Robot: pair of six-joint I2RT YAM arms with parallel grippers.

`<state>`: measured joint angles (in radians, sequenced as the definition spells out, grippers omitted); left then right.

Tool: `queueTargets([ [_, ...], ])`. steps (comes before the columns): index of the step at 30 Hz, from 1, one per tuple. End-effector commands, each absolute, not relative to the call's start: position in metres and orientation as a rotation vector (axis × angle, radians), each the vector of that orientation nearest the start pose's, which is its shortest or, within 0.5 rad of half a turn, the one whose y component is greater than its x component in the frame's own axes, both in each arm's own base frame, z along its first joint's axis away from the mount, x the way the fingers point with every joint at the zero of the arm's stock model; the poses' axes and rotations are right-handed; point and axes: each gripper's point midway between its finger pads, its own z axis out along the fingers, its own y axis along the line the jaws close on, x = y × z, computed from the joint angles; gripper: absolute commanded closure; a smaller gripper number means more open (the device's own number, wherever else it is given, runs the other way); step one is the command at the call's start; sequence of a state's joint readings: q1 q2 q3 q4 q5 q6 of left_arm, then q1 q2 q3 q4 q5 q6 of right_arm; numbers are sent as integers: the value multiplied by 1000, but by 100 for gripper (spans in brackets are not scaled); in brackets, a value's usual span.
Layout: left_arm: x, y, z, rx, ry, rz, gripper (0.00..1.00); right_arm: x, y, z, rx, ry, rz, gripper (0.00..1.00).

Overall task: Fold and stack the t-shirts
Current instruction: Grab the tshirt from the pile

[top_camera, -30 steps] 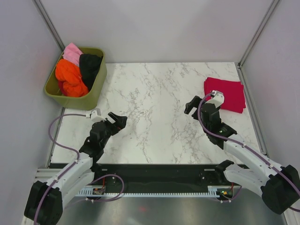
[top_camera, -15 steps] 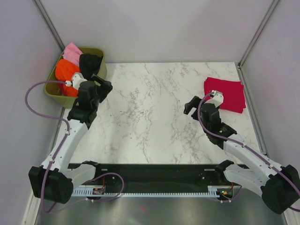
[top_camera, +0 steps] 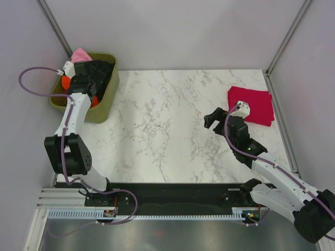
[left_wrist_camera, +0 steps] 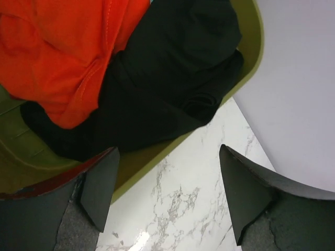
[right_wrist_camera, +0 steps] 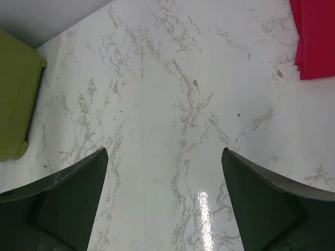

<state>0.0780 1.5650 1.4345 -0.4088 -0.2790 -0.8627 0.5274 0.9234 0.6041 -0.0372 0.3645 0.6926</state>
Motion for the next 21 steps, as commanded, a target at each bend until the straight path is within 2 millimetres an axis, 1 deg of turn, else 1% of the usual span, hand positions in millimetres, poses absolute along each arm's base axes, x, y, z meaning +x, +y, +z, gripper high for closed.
queueTargets([
  [1,488,64,242,-1117,1815,-141,15,308,142,193,403,1873,524,2],
  [2,495,64,246,-1129,1802,-160,15,308,142,193,401,1875,526,2],
  [3,500,66,244,-1140,1800,-167,14,308,142,192,400,1876,522,2],
  [4,512,67,233,-1163,1811,-186,14,309,141,192,403,1874,516,2],
  [5,518,66,229,-1172,1817,-201,14,309,139,194,407,1868,511,2],
  [6,528,66,207,-1194,1855,-201,14,309,139,194,405,1865,505,2],
  [7,536,70,208,-1211,1842,-229,15,309,137,195,405,1862,499,2],
  [8,542,65,200,-1216,1866,-275,17,309,135,195,410,1858,487,2],
  [9,547,65,192,-1232,1878,-297,21,310,134,195,412,1854,481,2],
  [10,554,66,178,-1268,1891,-330,23,310,133,195,415,1854,476,2],
  [11,557,67,174,-1280,1894,-345,25,310,134,194,412,1859,473,2],
  [12,561,67,170,-1288,1898,-352,33,311,134,194,412,1860,470,2],
  [13,566,70,172,-1287,1891,-367,41,311,134,194,411,1860,472,2],
  [14,569,70,167,-1286,1901,-365,50,312,134,194,411,1862,471,2],
  [15,572,72,169,-1275,1897,-363,74,312,135,194,410,1863,474,2],
  [16,574,73,176,-1266,1882,-358,86,312,135,194,408,1865,474,2],
  [17,574,74,186,-1261,1863,-360,94,312,136,195,407,1864,476,2],
  [18,573,74,192,-1260,1847,-360,98,312,136,195,406,1866,482,2],
  [19,572,76,198,-1262,1826,-361,98,312,138,197,402,1864,489,2],
  [20,574,77,211,-1245,1796,-373,98,311,138,199,401,1858,492,2],
  [21,572,75,229,-1221,1765,-386,98,311,137,201,403,1854,496,2],
])
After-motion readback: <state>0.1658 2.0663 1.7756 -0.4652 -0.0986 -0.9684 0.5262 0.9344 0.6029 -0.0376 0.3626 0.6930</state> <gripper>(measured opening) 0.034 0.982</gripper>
